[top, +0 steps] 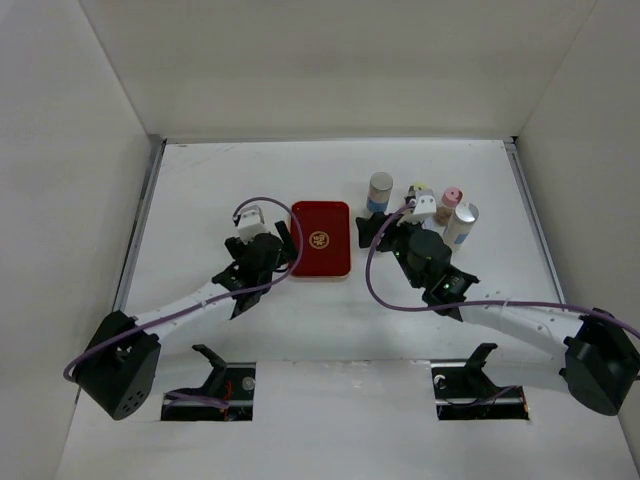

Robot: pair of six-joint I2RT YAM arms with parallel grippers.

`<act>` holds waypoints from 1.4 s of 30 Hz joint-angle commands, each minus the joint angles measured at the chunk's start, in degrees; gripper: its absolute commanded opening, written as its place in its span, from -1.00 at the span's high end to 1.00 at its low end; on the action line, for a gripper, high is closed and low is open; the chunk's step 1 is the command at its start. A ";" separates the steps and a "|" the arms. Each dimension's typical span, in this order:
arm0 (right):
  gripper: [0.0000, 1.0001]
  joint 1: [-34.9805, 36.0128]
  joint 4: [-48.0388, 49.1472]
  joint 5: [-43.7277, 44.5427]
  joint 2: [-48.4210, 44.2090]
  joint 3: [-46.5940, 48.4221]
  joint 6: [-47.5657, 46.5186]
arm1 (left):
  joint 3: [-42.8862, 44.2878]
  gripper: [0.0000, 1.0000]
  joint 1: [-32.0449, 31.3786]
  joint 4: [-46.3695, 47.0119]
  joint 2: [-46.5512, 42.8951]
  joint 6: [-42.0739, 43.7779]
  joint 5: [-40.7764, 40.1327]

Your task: Organize the condiment bottles

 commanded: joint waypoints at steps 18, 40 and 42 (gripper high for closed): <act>-0.15 -9.65 -15.28 -0.81 13.24 16.77 -0.09 | -4.49 -1.00 1.82 8.06 -6.85 -0.74 4.57; -0.53 -13.96 -20.92 6.66 39.62 40.86 -5.63 | -5.81 -1.00 2.26 9.21 -8.00 -1.26 5.10; -0.29 -13.88 -19.43 6.57 39.63 41.22 -6.07 | -6.16 -1.00 1.91 9.82 -8.35 -1.27 5.10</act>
